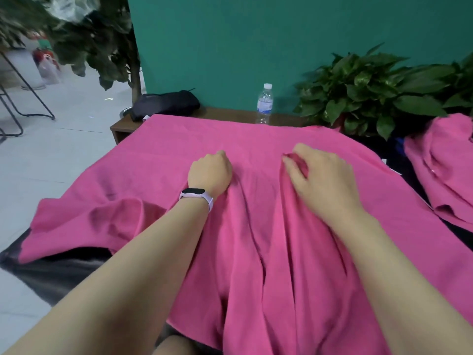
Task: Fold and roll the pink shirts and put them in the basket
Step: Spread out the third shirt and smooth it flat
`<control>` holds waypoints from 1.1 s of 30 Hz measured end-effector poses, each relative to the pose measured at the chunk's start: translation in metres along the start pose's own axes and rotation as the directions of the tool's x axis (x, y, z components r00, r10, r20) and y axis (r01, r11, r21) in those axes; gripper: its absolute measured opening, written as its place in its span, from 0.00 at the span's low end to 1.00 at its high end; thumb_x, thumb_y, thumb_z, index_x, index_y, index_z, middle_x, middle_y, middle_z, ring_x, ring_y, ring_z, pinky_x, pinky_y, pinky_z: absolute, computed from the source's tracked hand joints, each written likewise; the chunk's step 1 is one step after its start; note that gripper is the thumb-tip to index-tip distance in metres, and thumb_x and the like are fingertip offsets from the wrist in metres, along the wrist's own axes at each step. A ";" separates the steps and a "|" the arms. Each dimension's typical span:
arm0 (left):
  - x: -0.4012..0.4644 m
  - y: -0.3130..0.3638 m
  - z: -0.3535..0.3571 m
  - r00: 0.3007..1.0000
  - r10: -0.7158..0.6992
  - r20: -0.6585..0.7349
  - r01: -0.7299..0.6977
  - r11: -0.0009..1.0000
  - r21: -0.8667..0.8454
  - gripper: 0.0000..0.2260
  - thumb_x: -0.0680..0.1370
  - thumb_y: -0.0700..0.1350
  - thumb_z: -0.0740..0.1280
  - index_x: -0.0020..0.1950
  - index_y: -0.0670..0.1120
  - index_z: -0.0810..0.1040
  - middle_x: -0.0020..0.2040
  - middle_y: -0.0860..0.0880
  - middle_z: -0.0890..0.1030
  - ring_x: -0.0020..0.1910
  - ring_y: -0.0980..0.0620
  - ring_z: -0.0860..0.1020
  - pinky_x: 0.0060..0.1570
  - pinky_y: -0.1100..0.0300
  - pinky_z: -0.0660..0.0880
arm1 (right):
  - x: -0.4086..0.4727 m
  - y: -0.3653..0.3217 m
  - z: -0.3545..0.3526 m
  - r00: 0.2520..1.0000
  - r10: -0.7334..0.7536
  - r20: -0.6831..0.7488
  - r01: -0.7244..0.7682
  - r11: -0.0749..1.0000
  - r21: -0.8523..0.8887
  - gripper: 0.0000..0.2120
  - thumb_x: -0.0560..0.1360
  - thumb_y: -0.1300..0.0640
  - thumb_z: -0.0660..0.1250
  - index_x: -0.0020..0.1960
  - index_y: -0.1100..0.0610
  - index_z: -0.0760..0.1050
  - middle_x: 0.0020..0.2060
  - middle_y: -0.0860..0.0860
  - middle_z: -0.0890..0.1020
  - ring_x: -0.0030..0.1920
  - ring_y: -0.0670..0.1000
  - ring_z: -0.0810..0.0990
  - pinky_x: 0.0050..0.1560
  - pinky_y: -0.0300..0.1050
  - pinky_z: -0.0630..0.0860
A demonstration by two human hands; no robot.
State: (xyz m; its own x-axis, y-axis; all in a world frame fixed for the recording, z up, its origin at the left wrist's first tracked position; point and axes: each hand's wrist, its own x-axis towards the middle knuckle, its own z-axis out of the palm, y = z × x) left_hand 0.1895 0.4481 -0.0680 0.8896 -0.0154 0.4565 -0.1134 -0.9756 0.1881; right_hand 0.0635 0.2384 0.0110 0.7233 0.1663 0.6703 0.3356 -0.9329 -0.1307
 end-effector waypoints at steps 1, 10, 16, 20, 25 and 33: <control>0.001 -0.001 0.000 1.000 -0.006 -0.005 0.006 1.000 -0.004 0.06 0.81 0.42 0.56 0.44 0.44 0.69 0.37 0.40 0.78 0.32 0.40 0.69 0.33 0.52 0.62 | 0.022 0.007 0.004 1.000 -0.019 0.010 0.020 0.999 -0.049 0.12 0.81 0.47 0.63 0.41 0.49 0.65 0.32 0.49 0.78 0.36 0.62 0.78 0.33 0.48 0.62; 0.010 -0.006 0.011 0.998 -0.056 -0.004 0.056 0.998 -0.010 0.06 0.78 0.41 0.57 0.42 0.44 0.68 0.32 0.45 0.69 0.31 0.41 0.68 0.32 0.54 0.60 | 0.027 0.073 0.119 0.926 0.296 0.234 -0.283 0.955 -0.088 0.14 0.84 0.48 0.59 0.59 0.55 0.78 0.50 0.60 0.84 0.51 0.66 0.80 0.45 0.55 0.72; 0.008 -0.006 0.010 0.998 -0.052 0.026 0.053 0.999 -0.012 0.05 0.77 0.42 0.58 0.42 0.44 0.68 0.33 0.45 0.73 0.31 0.41 0.70 0.31 0.54 0.61 | 0.022 0.077 0.122 0.927 0.332 0.173 -0.328 0.943 -0.051 0.13 0.83 0.49 0.60 0.52 0.57 0.77 0.43 0.60 0.83 0.46 0.65 0.80 0.39 0.52 0.65; -0.001 -0.004 0.001 0.996 -0.069 0.049 0.071 0.997 -0.031 0.05 0.79 0.42 0.57 0.43 0.44 0.69 0.39 0.42 0.80 0.34 0.41 0.71 0.34 0.53 0.64 | 0.012 0.066 0.112 0.919 0.351 0.178 -0.345 0.936 -0.066 0.12 0.83 0.49 0.59 0.50 0.56 0.75 0.41 0.60 0.82 0.44 0.65 0.80 0.38 0.51 0.63; -0.025 -0.006 -0.014 0.995 -0.084 0.061 0.087 0.995 -0.043 0.05 0.79 0.43 0.57 0.45 0.44 0.70 0.40 0.42 0.81 0.34 0.41 0.70 0.34 0.54 0.64 | -0.008 0.055 0.094 0.918 0.341 0.201 -0.327 0.940 -0.099 0.12 0.83 0.49 0.58 0.49 0.55 0.75 0.41 0.59 0.83 0.44 0.63 0.80 0.39 0.51 0.64; -0.084 -0.008 -0.046 0.989 -0.114 0.089 0.118 0.992 -0.041 0.06 0.79 0.44 0.56 0.43 0.45 0.68 0.39 0.44 0.80 0.33 0.42 0.70 0.34 0.54 0.63 | -0.048 0.026 0.057 0.916 0.340 0.214 -0.325 0.940 -0.106 0.13 0.84 0.49 0.58 0.50 0.55 0.75 0.41 0.58 0.83 0.44 0.63 0.81 0.39 0.51 0.63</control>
State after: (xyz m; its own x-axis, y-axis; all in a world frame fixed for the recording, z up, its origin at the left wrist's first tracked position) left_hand 0.0953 0.4670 -0.0676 0.9324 0.0770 0.3530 -0.0253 -0.9607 0.2764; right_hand 0.0721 0.2245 -0.0660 0.9056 -0.0968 0.4128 0.0168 -0.9646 -0.2632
